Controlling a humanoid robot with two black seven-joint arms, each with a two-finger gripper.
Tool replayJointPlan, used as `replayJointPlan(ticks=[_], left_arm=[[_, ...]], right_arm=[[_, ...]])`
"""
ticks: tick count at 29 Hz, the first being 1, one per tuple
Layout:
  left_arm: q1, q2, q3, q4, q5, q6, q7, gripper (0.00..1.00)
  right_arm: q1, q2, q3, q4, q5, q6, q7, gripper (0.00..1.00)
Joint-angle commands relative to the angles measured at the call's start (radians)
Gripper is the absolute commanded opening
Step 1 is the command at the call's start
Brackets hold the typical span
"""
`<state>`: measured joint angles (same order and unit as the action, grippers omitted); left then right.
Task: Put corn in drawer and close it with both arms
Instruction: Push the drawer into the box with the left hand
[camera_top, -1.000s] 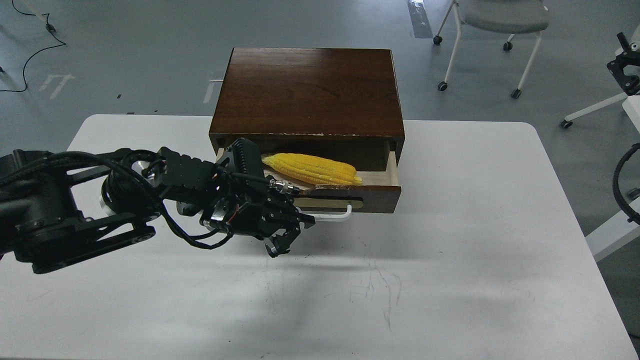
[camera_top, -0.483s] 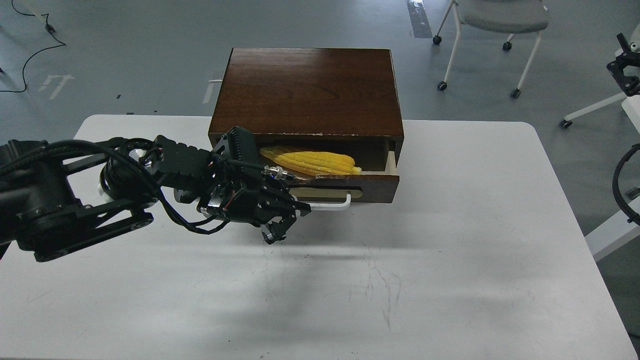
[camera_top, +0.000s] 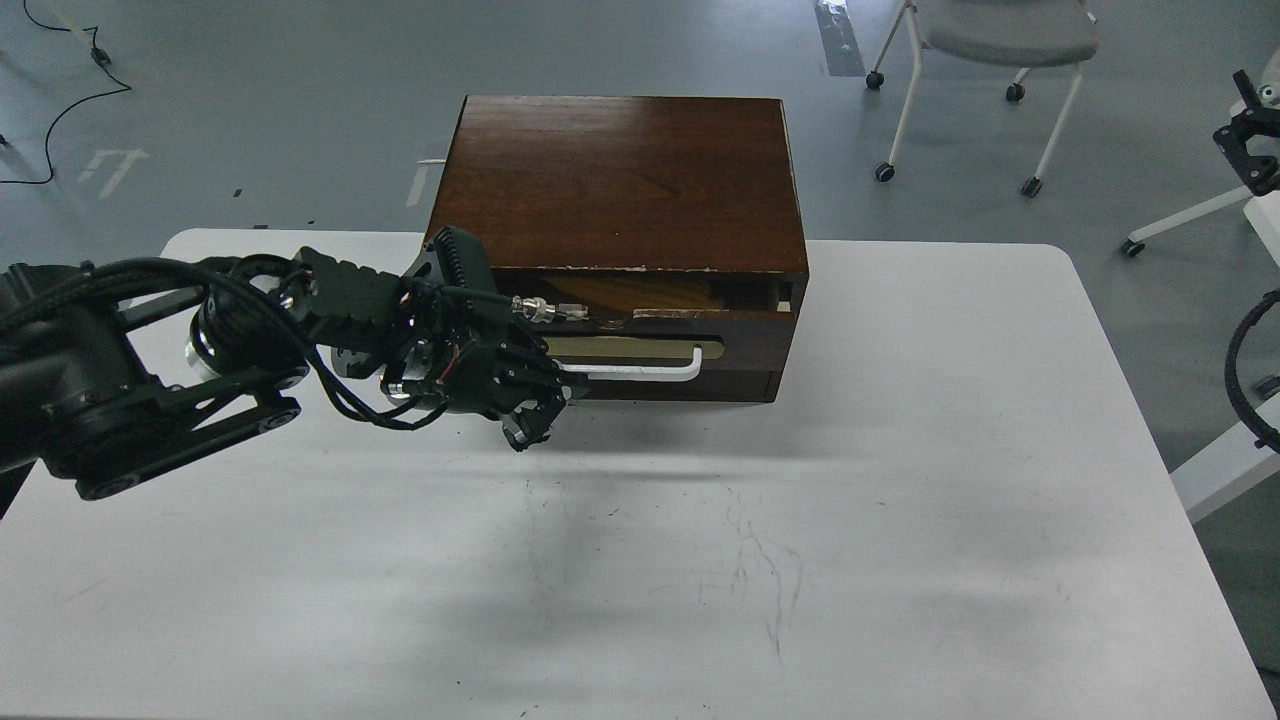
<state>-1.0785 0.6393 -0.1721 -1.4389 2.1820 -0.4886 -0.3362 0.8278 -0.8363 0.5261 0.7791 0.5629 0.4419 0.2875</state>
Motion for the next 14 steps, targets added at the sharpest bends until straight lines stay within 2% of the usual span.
replayJointPlan(ticks=[1, 14], left_arm=[[-0.003, -0.003, 0.0, 0.026, 0.0, 0.0, -0.001, 0.0], [-0.024, -0.009, -0.001, 0.072, 0.0, 0.0, -0.003, 0.0]], right_arm=[[-0.003, -0.001, 0.0, 0.0, 0.0, 0.0, 0.001, 1.0], [-0.006, 0.0, -0.001, 0.0, -0.001, 0.0, -0.001, 1.0]])
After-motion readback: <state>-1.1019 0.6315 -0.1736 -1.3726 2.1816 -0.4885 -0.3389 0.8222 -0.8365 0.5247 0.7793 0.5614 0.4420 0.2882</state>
